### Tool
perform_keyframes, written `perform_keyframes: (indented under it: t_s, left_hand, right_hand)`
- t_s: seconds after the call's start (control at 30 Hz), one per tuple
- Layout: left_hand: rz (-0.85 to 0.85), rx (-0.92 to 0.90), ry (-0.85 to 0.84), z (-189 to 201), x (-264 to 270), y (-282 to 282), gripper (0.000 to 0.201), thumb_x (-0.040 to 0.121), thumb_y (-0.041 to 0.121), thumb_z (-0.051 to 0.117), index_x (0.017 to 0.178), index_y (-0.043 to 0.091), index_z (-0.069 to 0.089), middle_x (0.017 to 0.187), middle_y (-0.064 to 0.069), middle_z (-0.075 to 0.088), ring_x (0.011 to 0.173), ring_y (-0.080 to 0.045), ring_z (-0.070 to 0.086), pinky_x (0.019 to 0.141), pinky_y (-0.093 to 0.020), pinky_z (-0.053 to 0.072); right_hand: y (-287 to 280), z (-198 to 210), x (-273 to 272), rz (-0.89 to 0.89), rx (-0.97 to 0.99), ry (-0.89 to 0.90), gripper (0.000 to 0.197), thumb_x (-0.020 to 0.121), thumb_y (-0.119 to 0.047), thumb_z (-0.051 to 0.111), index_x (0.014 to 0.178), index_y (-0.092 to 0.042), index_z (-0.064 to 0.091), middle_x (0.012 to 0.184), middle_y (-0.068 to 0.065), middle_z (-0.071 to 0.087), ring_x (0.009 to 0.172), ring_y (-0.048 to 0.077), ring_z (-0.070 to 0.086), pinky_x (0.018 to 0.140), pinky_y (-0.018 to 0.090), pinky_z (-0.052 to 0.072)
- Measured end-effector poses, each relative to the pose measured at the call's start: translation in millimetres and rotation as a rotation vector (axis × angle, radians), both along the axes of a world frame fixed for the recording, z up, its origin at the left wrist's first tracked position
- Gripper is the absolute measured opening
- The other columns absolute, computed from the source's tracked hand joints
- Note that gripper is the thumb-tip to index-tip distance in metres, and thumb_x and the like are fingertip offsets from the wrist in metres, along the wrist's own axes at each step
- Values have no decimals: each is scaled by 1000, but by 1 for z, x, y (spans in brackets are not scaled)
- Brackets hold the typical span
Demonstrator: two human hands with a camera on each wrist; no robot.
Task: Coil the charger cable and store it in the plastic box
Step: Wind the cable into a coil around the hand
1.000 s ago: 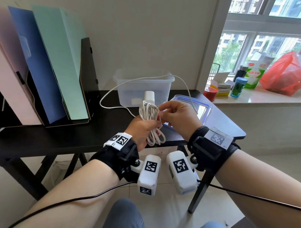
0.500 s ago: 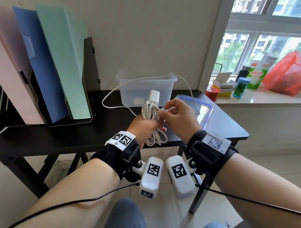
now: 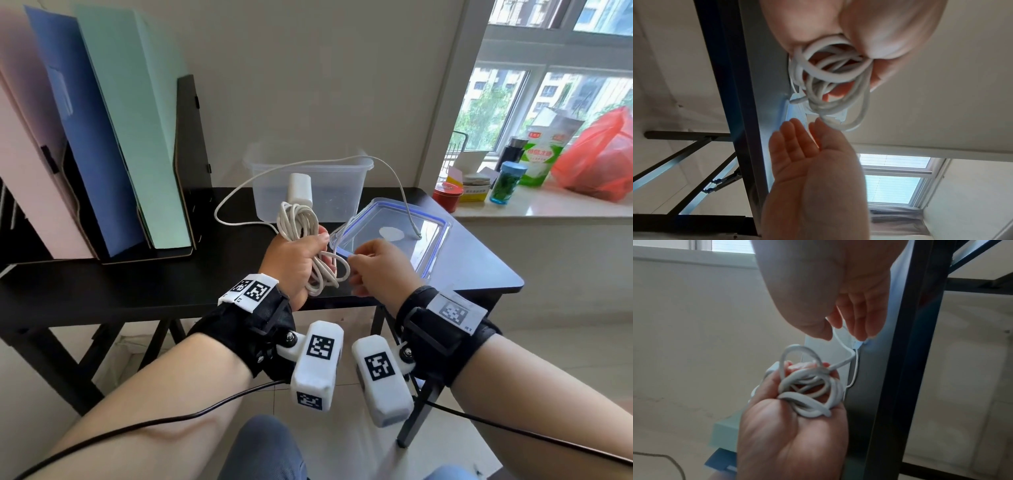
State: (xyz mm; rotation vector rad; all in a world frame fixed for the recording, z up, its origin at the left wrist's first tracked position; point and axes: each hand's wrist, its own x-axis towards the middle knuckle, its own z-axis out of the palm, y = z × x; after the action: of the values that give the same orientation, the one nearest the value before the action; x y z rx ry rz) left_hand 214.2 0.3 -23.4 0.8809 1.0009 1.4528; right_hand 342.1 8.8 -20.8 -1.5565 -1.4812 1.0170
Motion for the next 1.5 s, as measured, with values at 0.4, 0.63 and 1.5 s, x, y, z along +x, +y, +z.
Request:
perform_keyframes:
  t_s: [0.4,0.63,1.5]
  left_hand:
    - [-37,-65,-91,-3,-6,-6,16,89,4,50,75,12,52,55,0,43,36,-7,39,47,-23,35]
    - [5,-115,-60,-5,-6,-12,17,90,13,57,74,12,53,40,5,51,32,-5,49,37,-16,40]
    - [-83,-153,83,-14,-24,-2,19,85,-4,45,75,7,56,62,-7,54,54,-20,55,52,-28,47]
  right_hand:
    - [1,-7,-5,54,38,293,24,89,-6,51,111,-9,61,73,9,65,62,21,56,54,27,52]
    - [-9,-4,-14,185,201,182,42,85,-1,56,72,-39,68,54,-11,62,53,9,57,65,34,56]
    - [23,6,-24,63,398,40,32,84,-26,59,114,-34,50,95,-1,55,67,9,48,69,30,43]
